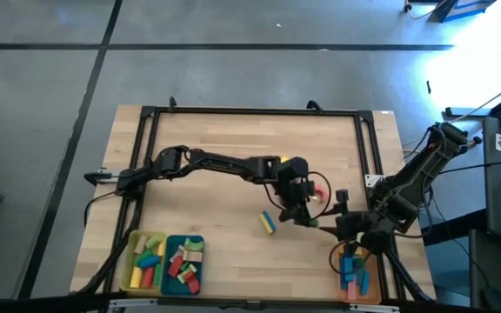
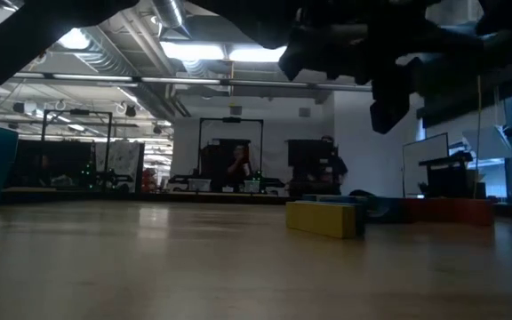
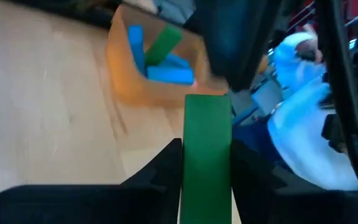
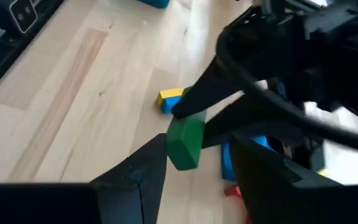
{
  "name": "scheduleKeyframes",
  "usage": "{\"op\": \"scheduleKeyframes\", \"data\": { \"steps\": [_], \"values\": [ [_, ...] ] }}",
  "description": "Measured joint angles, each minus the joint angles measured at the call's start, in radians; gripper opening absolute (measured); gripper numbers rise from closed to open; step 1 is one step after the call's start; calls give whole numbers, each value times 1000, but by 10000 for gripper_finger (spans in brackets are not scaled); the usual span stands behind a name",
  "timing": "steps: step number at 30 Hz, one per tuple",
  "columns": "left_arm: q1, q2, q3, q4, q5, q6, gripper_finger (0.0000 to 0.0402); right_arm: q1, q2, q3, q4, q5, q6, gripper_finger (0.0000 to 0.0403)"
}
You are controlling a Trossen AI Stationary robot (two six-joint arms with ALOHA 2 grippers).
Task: Sort blocks by size
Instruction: Put the green rectangular block into the orange bin
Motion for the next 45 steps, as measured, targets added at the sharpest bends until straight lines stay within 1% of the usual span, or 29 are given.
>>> {"op": "scheduleKeyframes", "data": {
  "steps": [8,16,22,26,29,34,36,39,45],
  "values": [
    [0,0,-1,124,33,-65,97,1,0,1,18,-3,-55,177],
    [0,-2,0,125,37,-77,99,0,0,1,18,-3,-122,177],
    [-1,-2,0,189,36,-102,96,0,0,1,18,21,-131,177],
    [-1,-2,0,203,35,-123,102,0,0,1,26,31,-145,175],
    [-2,-2,0,206,37,-123,104,0,0,1,40,33,-166,155],
    [-1,-2,0,217,38,-112,102,0,0,1,45,30,-186,85],
    [-5,-1,0,214,38,-114,105,0,0,1,44,14,-187,61],
    [-15,-1,0,212,30,-88,118,0,0,1,52,-37,-182,61],
    [-32,-1,0,210,10,-80,161,0,0,1,85,-227,-173,61]
  ]
}}
